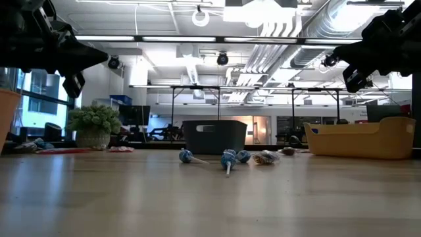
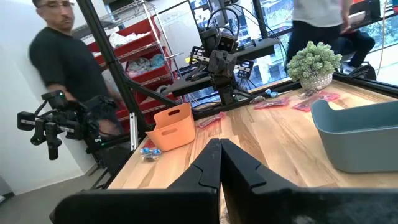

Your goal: Sort candy

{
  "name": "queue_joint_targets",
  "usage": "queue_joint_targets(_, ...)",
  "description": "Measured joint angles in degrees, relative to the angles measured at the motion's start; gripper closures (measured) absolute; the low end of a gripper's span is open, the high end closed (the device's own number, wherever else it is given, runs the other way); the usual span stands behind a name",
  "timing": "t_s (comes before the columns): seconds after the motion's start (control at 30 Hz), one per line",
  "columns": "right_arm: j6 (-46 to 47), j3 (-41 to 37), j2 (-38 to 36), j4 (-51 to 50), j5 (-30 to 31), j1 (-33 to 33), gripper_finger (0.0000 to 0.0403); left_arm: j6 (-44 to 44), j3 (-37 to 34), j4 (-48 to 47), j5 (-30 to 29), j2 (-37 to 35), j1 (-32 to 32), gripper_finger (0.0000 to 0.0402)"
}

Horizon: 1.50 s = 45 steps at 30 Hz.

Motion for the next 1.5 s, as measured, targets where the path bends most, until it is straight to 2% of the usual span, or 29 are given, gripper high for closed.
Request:
queue_joint_targets(1.3, 0.0, 0.0, 0.0, 0.0, 0.0, 0.0, 0.0403, 0.0, 0.0, 0.0, 0.0, 0.0, 0.0, 0.0401)
queue_joint_targets(1.5, 0.0, 0.0, 0.0, 0.0, 0.0, 0.0, 0.0403, -5.1, 0.0, 1.2, -0.1, 0.0, 0.0, 0.0402)
